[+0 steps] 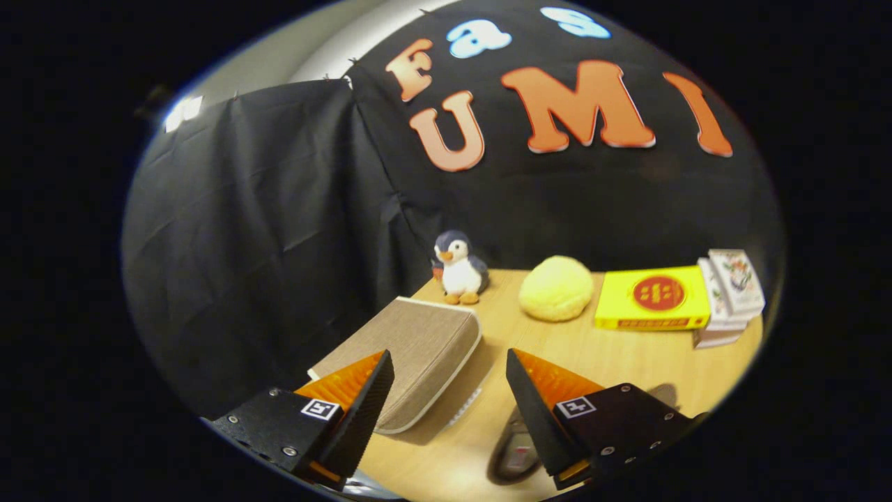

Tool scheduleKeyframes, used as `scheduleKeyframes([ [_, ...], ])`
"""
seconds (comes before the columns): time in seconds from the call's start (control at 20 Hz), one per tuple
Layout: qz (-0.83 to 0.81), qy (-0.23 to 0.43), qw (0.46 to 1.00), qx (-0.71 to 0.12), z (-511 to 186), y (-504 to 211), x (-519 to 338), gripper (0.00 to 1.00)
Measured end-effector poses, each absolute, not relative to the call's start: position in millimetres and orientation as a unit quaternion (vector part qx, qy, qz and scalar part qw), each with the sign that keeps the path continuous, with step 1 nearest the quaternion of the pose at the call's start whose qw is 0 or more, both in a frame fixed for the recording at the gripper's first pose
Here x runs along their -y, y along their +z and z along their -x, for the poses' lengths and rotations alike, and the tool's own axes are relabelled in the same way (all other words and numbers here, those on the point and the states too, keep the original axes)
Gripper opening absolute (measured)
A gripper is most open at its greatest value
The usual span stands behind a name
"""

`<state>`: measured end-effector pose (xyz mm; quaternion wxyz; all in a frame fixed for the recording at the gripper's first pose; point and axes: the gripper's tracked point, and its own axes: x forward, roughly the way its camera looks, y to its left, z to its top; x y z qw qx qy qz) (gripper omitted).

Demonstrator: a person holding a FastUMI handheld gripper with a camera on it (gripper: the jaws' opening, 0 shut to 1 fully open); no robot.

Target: Open the storage box then place both shoes into the box .Put the left shoe in first, then the right shoe, with the right side of both shoes facing outward in a uniform manner.

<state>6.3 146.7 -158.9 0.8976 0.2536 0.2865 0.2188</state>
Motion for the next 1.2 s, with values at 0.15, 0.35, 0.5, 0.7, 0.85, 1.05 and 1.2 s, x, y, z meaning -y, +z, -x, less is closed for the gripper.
scheduleKeyframes([
  [0.15, -0.292, 0.244, 0.869, -0.317, -6.5, -174.7, -166.4, 0.97],
  [0.35, -0.351, 0.256, 0.82, -0.372, -3.5, -204.7, -188.3, 0.97],
  [0.5, -0.385, 0.258, 0.795, -0.391, -10.6, -223.0, -204.4, 0.97],
  [0.7, -0.439, 0.286, 0.747, -0.408, -10.4, -230.8, -224.0, 0.97],
  [0.85, -0.45, 0.294, 0.73, -0.422, -13.6, -245.3, -235.2, 0.97],
  [1.05, -0.471, 0.304, 0.703, -0.438, -11.1, -258.4, -248.9, 0.97],
  [1.2, -0.494, 0.307, 0.684, -0.44, -12.2, -257.8, -253.1, 0.97],
])
